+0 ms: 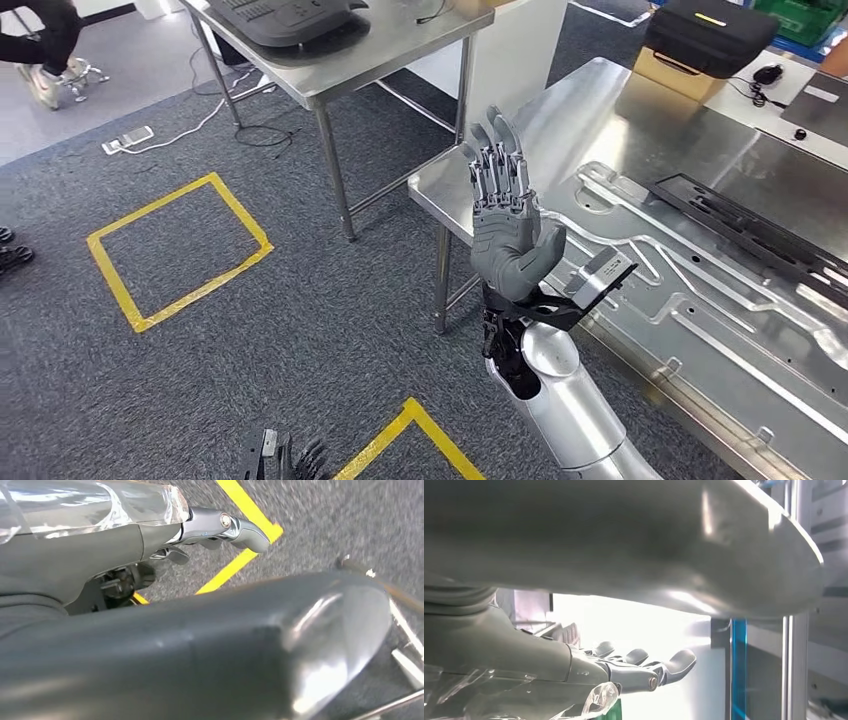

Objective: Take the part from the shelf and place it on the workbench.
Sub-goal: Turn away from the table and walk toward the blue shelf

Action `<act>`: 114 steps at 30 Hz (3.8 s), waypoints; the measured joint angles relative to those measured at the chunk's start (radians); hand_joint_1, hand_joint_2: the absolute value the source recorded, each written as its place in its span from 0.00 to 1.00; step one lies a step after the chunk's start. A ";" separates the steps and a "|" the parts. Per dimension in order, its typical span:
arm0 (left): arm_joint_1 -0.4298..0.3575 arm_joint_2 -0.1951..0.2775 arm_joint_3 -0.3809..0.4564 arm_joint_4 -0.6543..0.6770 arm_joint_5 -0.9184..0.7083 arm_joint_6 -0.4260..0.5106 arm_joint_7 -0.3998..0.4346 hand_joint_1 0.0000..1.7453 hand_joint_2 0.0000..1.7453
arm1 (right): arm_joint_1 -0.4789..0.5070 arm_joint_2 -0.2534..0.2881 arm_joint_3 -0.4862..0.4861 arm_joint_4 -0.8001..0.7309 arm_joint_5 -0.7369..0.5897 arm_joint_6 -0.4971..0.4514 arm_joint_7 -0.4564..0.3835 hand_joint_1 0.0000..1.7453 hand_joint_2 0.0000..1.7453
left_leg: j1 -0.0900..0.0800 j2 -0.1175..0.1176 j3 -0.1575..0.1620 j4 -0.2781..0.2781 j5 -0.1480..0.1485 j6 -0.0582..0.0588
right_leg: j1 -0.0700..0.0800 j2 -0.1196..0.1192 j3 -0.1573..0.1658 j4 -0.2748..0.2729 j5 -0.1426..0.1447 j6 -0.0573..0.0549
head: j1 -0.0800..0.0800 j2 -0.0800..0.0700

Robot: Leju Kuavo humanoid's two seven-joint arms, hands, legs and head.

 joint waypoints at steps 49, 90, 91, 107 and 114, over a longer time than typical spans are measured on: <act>-0.018 0.002 -0.023 -0.007 0.007 0.003 0.009 0.00 0.00 | -0.003 -0.007 0.003 -0.004 0.000 0.006 0.010 0.00 0.00 | -0.005 0.146 -0.016 0.009 0.001 -0.041 | 0.007 -0.109 0.090 -0.185 0.051 -0.014 | -0.004 0.000; -0.027 0.000 -0.045 -0.012 0.007 -0.014 0.021 0.00 0.00 | 0.010 -0.021 0.004 -0.016 0.002 0.037 0.014 0.00 0.00 | -0.007 0.031 0.005 -0.020 0.005 0.014 | -0.005 -0.019 -0.074 0.110 -0.056 0.014 | -0.004 0.000; -0.026 0.000 -0.046 -0.012 0.007 -0.014 0.022 0.00 0.00 | 0.010 -0.022 0.004 -0.016 0.003 0.038 0.014 0.00 0.00 | -0.004 0.016 0.006 -0.018 0.003 0.011 | -0.009 -0.012 -0.052 0.054 -0.017 0.018 | -0.004 0.000; -0.023 0.004 -0.048 -0.013 0.007 -0.011 0.021 0.00 0.00 | 0.005 -0.023 0.006 -0.019 0.010 0.046 0.009 0.00 0.00 | -0.008 0.087 -0.094 0.184 -0.064 -0.024 | -0.004 -0.075 0.060 -0.164 0.061 -0.030 | -0.011 0.000; -0.027 0.008 -0.048 -0.015 0.007 -0.012 0.018 0.00 0.00 | 0.002 -0.022 0.007 -0.019 0.014 0.051 0.007 0.00 0.00 | -0.035 0.129 0.011 -0.022 -0.006 0.012 | 0.005 -0.116 0.076 -0.159 0.037 -0.008 | -0.011 0.000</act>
